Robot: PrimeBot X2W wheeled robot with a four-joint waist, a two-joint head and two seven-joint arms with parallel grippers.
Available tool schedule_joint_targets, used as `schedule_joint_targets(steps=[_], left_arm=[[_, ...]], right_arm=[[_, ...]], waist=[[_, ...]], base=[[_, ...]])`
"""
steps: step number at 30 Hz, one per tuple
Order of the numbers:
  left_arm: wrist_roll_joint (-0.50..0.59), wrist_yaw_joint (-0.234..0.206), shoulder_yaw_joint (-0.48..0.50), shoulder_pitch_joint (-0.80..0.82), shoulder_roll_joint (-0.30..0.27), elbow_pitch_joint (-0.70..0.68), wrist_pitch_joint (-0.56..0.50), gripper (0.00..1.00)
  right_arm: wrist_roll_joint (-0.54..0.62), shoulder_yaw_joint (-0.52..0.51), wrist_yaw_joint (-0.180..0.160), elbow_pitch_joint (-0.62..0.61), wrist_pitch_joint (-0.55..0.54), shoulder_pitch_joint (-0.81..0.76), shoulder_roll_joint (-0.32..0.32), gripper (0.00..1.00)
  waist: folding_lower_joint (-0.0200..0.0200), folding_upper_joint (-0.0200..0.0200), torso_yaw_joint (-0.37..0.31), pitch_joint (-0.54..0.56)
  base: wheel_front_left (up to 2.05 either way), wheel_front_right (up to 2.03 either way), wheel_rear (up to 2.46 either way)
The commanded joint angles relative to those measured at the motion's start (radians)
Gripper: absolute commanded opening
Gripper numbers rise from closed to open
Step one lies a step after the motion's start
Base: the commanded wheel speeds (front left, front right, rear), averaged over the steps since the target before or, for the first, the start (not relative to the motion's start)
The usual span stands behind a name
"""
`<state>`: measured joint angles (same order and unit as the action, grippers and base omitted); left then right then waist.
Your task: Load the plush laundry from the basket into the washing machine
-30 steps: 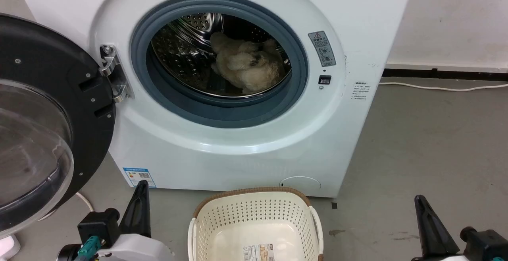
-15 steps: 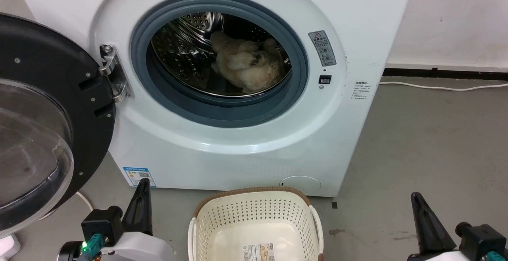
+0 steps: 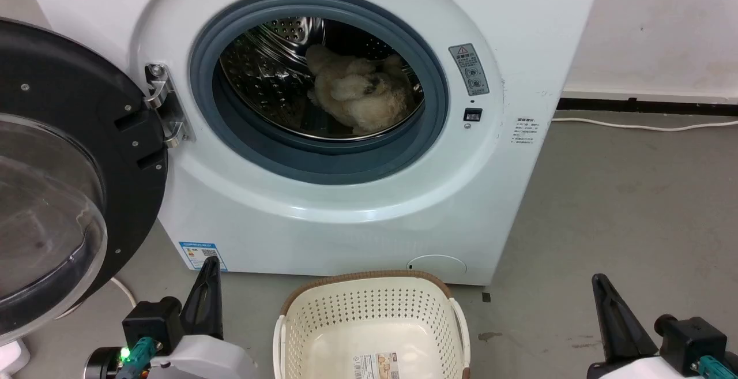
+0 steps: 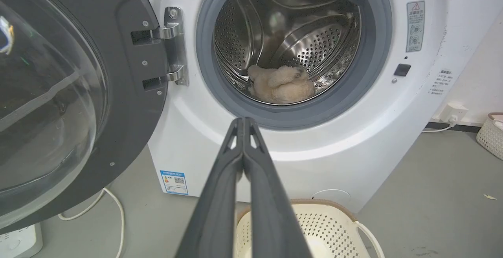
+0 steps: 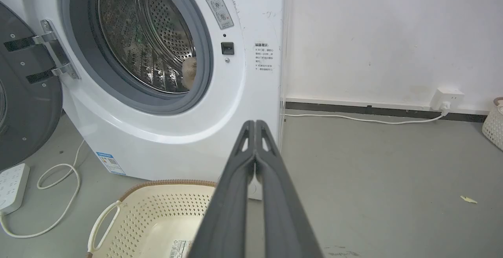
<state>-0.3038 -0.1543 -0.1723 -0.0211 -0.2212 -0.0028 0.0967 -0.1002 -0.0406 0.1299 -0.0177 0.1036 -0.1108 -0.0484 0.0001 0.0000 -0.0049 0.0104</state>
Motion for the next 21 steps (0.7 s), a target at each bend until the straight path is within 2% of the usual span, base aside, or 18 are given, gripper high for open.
schedule_joint_targets(steps=[1, 21], left_arm=[[0.016, 0.008, 0.012, 0.008, 0.011, 0.001, -0.006, 0.0], [0.092, 0.047, 0.054, 0.012, 0.054, 0.001, -0.03, 0.0]], right_arm=[[0.009, 0.004, 0.0, 0.002, -0.006, 0.021, -0.001, 0.0], [0.033, 0.014, 0.0, 0.006, -0.032, 0.045, -0.001, 0.0]], waist=[[0.0, 0.0, 0.0, 0.0], [-0.0001, 0.0, 0.001, -0.003]], base=[[0.0, 0.0, 0.0], [0.0, 0.0, 0.0]])
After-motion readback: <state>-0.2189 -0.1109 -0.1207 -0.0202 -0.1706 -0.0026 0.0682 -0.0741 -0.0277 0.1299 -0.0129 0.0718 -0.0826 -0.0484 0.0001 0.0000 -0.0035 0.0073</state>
